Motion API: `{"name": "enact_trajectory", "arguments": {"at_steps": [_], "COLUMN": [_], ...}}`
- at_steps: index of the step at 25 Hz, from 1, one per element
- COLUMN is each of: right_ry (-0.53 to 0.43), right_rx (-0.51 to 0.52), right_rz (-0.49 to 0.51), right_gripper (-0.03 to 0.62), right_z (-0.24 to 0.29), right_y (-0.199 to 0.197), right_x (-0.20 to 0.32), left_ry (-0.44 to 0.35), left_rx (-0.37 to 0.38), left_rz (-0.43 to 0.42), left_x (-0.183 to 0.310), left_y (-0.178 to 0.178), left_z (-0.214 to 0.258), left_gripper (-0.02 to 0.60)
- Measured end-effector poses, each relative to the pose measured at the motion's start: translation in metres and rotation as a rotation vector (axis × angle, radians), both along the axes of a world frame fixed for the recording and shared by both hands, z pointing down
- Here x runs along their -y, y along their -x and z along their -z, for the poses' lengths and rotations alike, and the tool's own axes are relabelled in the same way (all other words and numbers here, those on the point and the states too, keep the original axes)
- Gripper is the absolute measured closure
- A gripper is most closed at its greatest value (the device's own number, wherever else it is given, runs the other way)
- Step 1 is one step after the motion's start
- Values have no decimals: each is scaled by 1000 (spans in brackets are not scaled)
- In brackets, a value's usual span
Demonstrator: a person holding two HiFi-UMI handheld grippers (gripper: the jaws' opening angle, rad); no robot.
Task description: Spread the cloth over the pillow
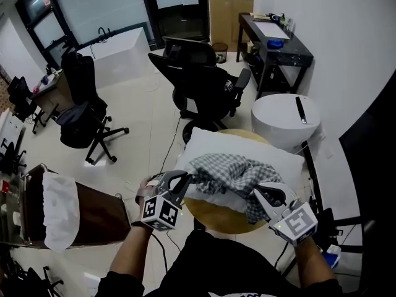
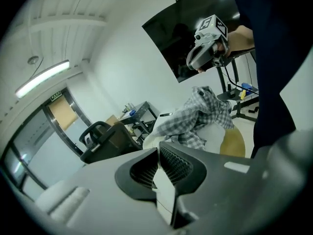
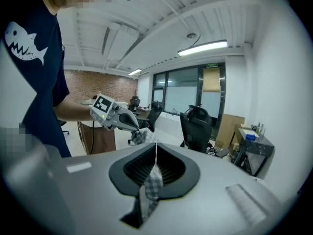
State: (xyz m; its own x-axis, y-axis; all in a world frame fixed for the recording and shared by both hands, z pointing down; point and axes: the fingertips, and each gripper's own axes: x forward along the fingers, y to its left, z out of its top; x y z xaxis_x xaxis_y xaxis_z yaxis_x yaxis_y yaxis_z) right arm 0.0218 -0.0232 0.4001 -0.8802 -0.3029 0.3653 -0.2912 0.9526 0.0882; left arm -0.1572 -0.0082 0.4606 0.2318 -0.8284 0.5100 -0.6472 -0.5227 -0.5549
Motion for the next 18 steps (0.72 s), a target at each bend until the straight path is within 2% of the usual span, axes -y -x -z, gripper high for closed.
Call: {"name": "enact_trajectory", "arguments": {"at_steps": [4, 7, 13, 18], "right_ry": [-40, -67, -52, 48], "right_rx": [-54, -91, -126, -290], "right_rz": [97, 154, 212, 265], "right_gripper": [539, 513, 490, 467], "right_z": [-3, -6, -19, -78], "right_y": [31, 52, 82, 108], "right_x": [4, 10, 49, 86], "left_ry": [-36, -39, 10, 80], "left_rx": [83, 105, 64, 16], "left_rz": [4, 12, -7, -26], "left_x": [-13, -24, -53, -74], "left_y": [20, 32, 43, 39], "left_z": [21, 29, 28, 2], "left_gripper": [577, 577, 577, 577]}}
